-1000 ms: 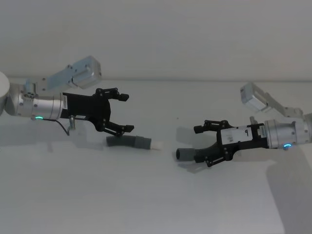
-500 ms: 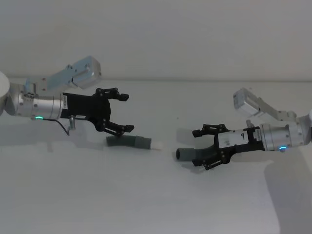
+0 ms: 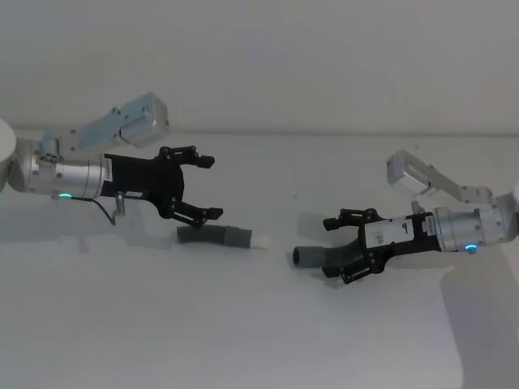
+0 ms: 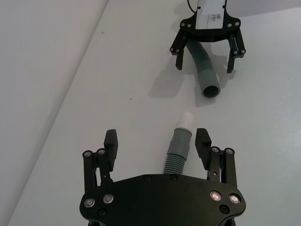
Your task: Use both hands to pick up one end of the pipe from the table, align the ends, and insert them.
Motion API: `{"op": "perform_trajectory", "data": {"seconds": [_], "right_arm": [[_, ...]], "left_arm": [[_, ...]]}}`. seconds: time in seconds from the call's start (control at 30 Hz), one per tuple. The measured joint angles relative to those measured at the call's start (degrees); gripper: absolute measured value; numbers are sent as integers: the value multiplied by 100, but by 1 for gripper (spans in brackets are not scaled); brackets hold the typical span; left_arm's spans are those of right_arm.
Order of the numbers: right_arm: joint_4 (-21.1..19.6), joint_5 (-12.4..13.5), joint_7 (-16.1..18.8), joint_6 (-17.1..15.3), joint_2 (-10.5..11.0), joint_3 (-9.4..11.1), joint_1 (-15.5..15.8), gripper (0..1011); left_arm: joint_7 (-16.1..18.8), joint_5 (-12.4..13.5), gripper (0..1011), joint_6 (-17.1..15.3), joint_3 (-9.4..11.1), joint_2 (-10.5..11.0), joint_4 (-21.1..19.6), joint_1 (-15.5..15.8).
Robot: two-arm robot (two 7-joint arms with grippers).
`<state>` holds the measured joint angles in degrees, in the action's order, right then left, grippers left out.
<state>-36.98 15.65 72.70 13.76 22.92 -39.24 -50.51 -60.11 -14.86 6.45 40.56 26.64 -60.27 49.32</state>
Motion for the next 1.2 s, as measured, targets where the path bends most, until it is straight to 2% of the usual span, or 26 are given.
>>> {"op": "perform_trajectory", "data": {"seconds": [0.8,1.13,1.2], "right_arm": [[6,-171,-43,-15,8,-299,-131,1001],[-21,-179,-57,-49,7,-356,-158,1002],[-24,-180,-59,-57,7,-365,-160,967]], "left_arm": [[0,0,1001,0,0,0,0,0],[0,0,1001,0,0,0,0,0],[0,0,1001,0,0,0,0,0]]}}
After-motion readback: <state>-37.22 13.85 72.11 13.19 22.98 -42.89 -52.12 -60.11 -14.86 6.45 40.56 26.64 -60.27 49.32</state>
